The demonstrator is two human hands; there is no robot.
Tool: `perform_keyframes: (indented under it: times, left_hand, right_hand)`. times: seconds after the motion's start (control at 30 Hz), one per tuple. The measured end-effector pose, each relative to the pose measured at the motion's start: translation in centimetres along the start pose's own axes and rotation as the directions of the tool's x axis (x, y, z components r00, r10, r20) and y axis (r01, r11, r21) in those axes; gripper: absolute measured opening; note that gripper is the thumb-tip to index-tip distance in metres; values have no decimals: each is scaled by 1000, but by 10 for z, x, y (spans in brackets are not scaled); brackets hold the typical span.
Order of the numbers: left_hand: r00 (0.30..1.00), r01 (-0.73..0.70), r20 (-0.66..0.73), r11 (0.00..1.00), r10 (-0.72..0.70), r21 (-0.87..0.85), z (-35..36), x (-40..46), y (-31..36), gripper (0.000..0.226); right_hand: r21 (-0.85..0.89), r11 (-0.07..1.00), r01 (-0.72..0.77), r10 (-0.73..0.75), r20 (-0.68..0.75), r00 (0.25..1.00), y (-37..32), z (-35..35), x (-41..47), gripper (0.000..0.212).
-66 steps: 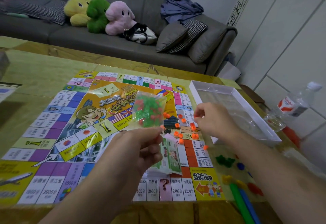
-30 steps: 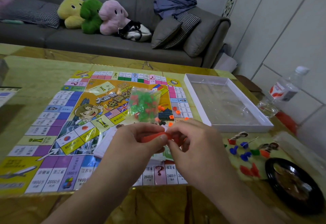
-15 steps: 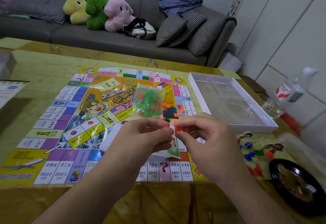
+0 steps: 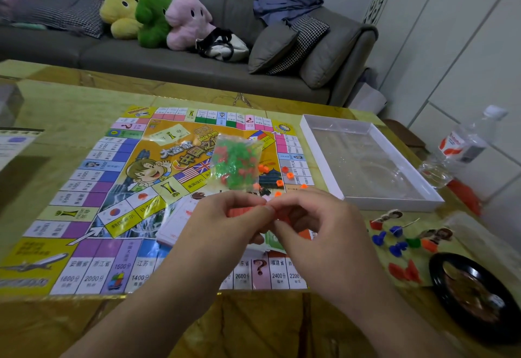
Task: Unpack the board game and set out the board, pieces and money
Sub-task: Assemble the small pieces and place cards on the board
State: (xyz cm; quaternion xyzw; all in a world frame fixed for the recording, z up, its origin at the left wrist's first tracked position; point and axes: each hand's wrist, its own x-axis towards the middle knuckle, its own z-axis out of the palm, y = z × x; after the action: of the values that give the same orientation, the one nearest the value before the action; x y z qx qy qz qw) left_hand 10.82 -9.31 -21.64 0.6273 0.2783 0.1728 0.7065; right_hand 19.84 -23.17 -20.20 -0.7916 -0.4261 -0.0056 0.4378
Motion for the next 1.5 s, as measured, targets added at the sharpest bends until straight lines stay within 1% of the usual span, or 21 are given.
perform_keyframes:
  times: [0.07,0.13,0.2,0.23,0.3,0.37,0.43,0.5,0.57,0.63,0.73,0.83,0.9,0.97,1.07,1.13,1.17,1.23,1.33,1.4,1.5]
  left_hand:
    - [998,50,52,983,-41,-178,1,1,0,12]
    - [992,93,111,945,-61,-313,2,0,1,20]
    - [986,115,157,914,-57,-389,2,-2,3,28]
    - [984,120,173,906,-53,-406,3,-3,3,27]
    - [982,119,181,912,-50,-392,3,-4,5,20]
    - [985,104,166,927,-46,-360,2,-4,7,15]
    - [990,83,137,938,-39,-336,1,-3,9,13]
    - [993,71,113,950,-38,-303,1,-3,9,12]
    - [993,79,105,955,-50,-287,3,-3,8,12]
    - [994,83,94,955,-59,-284,4,-3,7,13]
    - [996,59,73,962,-41,-266,5,-5,7,12]
    - [999,15,44,987,-8,-159,7,-6,4,12]
    - [999,11,46,991,-5,-134,7,-6,4,12]
    - [997,42,65,983,-31,-180,6,-7,5,13]
    - [992,99,110,950,-70,-295,4,-9,8,12]
    - [990,104,126,950,-69,-295,1,-11,8,7]
    - [989,101,130,957,-68,-273,0,-12,8,8]
    - [987,101,147,959,-64,-264,-1,-12,10,20]
    - [984,132,161,930,-80,-343,1,-11,14,32]
    - [982,152,163,919,-98,-364,0,-9,14,32]
    - [977,186,169,909,-130,-373,-2,-6,11,24]
  right_hand:
    - [214,971,-109,105,32,994,-4,-2,1,25]
    - [379,905,-195,193,45,980,-5,-3,2,20]
    - [477,846,-239,247,47,968,-6,-1,1,17]
    - [499,831,-246,261,42,964,-6,-1,0,17]
    - [491,836,-247,271,23,962,-7,-1,0,17]
    - [419,881,-219,245,-9,969,-7,-5,2,18]
    - [237,961,-143,162,-66,985,-4,-9,4,18]
    - [70,996,-55,61,-85,994,-2,-10,5,19]
    - [-9,1000,16,-17,-85,996,-1,-8,4,19]
    - [-50,997,59,-63,-91,994,-1,-7,3,20]
    - [-41,995,92,-95,-101,990,1,-8,4,19]
    - [-53,985,163,-168,-123,978,1,-7,4,19]
    - [-43,983,178,-183,-143,973,1,-5,3,20]
    - [5,987,158,-155,-160,975,1,-3,3,18]
    - [78,990,115,-104,-134,986,1,1,5,16]
    - [116,988,99,-86,-117,989,2,3,4,17]
    - [133,987,87,-73,-109,991,2,3,3,18]
    - [197,980,34,-17,-87,996,1,3,1,22]
    - [374,922,-102,130,-49,990,-3,0,0,25]
    - [420,899,-124,159,-50,986,-5,-4,1,21]
    - [448,886,-124,167,-56,984,-5,-8,0,21]
